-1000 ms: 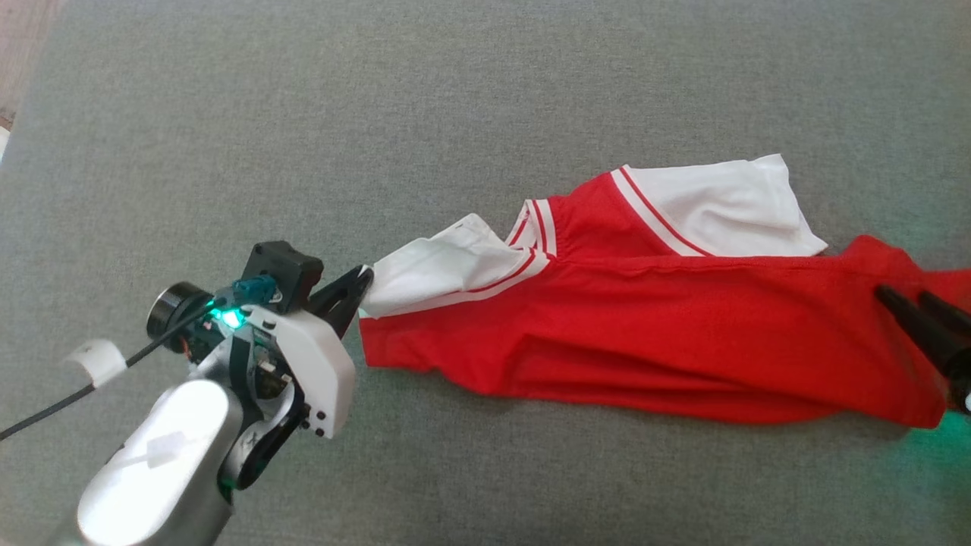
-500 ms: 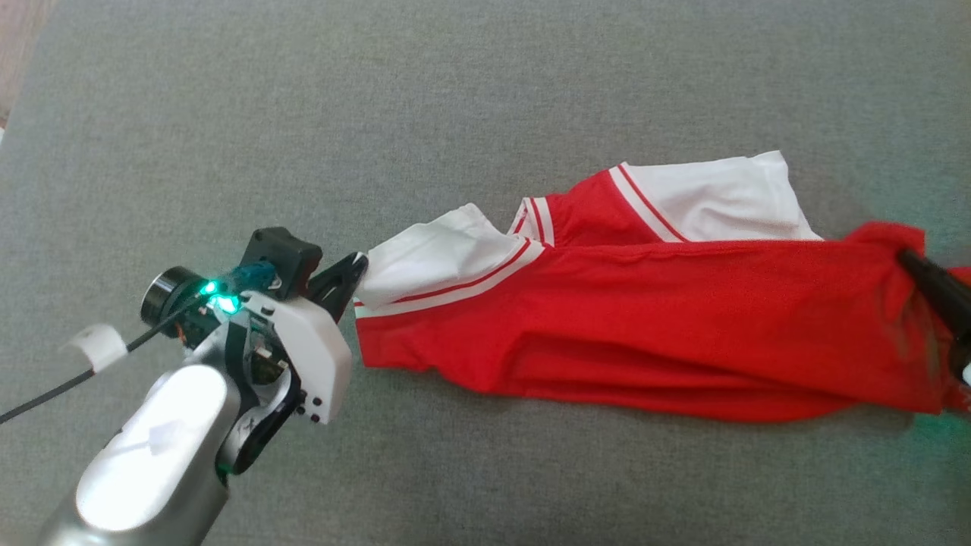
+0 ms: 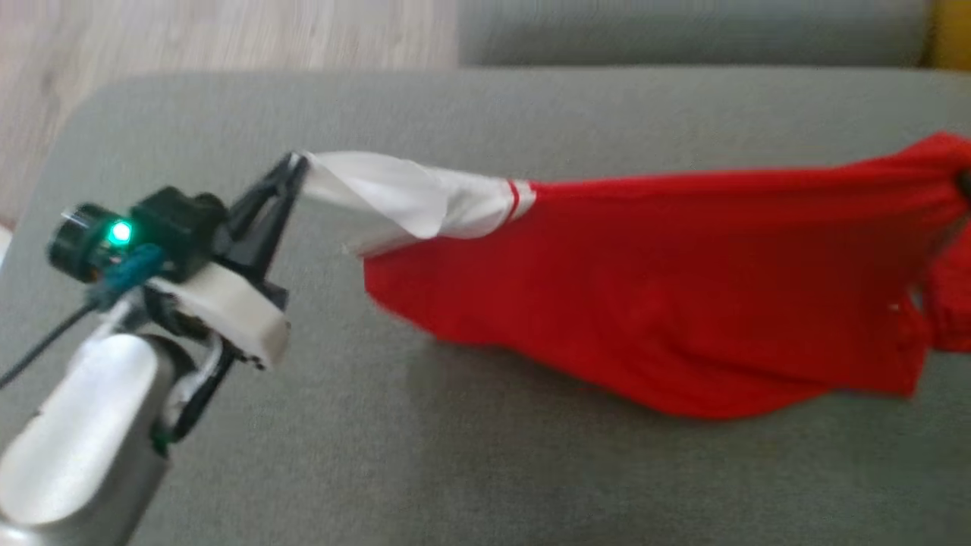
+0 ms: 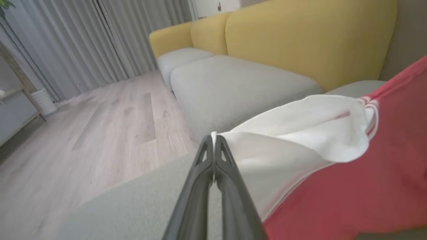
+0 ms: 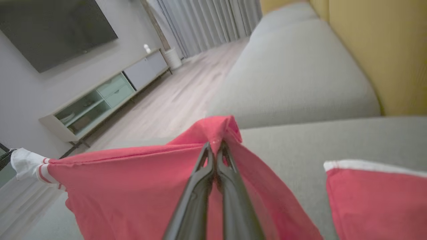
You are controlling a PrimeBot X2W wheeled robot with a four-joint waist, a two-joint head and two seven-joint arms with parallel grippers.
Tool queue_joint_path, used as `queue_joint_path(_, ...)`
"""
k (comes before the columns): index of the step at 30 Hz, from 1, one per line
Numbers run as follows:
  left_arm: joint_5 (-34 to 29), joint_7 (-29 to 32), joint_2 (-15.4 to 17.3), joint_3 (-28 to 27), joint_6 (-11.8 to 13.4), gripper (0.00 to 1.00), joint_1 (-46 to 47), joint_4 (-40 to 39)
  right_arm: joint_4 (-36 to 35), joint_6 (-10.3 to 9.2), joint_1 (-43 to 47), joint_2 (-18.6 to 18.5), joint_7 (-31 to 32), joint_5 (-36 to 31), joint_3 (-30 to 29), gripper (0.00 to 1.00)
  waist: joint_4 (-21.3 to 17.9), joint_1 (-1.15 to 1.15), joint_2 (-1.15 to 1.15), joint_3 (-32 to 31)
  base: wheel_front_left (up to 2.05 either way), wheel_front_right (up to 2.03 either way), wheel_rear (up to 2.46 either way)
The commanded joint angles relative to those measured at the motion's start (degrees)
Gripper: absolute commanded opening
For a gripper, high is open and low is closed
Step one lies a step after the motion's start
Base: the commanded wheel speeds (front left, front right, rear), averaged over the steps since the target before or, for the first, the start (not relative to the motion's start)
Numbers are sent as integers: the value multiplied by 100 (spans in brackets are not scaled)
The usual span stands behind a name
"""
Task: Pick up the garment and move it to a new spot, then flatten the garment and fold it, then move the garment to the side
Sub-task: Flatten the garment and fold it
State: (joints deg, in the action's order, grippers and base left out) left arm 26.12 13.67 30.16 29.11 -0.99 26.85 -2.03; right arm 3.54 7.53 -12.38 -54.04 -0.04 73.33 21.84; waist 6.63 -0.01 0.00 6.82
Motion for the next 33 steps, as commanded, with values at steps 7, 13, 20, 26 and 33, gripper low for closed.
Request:
queue_joint_path(7, -70, -211, 704, -838, 95, 0, 559, -960, -571, -4, 134, -636, -243, -178, -714, 0, -602, 1, 0, -801, 0, 0, 0)
queue_joint_path(13, -92, -182, 864, -1109, 64, 0, 1199, -1342, -855, -4, 50, -607, -120, -422, -1495, 0, -827, 1, 0, -821, 0, 0, 0)
queue_joint_path(20, 71, 96, 670, -870, -302, 0, 2231, -460, -534, -4, -896, 403, 495, -929, -1504, 0, -949, 1, 0, -492, 0, 0, 0)
queue_joint_path(26, -213, -107, 414, -579, -455, 0, 3210, 573, 236, -4, -2414, 1286, 802, -1491, -1047, 0, -945, 1, 0, 131, 0, 0, 0)
queue_joint_path(33, -1143, -1141, -128, -150, -404, 0, 4926, 2095, 1827, -4, -4709, 2002, 144, -2409, -688, 0, -744, 1, 0, 1034, 0, 0, 0)
